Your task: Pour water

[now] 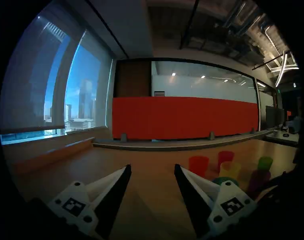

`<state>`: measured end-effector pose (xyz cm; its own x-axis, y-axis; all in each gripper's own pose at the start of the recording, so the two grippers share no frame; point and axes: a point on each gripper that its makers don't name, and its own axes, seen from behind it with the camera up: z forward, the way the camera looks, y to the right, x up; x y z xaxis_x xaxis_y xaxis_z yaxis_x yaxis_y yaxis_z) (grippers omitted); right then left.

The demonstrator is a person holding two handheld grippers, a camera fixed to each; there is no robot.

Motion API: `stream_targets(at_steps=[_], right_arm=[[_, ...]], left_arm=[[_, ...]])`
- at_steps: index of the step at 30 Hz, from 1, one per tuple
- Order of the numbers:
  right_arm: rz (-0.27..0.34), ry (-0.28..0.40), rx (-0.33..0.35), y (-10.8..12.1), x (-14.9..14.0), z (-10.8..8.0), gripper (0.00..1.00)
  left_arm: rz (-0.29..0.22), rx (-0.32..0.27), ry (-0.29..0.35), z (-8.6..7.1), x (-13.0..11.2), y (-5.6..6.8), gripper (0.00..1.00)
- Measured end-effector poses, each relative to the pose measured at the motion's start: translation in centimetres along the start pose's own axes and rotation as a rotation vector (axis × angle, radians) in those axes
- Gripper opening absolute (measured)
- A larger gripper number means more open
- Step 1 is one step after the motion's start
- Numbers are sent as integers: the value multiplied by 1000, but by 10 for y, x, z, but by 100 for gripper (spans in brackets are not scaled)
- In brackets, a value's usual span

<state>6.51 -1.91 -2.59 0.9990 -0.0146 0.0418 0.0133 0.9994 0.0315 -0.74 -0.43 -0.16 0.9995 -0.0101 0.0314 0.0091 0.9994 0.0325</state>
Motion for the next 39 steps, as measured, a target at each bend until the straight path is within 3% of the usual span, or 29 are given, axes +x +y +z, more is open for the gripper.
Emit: stream_targets(at_steps=[20,39], right_arm=[[30,-6,-9,12,-10,1,100],[28,-9,11,8,-12,2,100]], left_arm=[[6,-16,-14,2,-13,5,80],[12,-21,-14,1,-13,8,80]])
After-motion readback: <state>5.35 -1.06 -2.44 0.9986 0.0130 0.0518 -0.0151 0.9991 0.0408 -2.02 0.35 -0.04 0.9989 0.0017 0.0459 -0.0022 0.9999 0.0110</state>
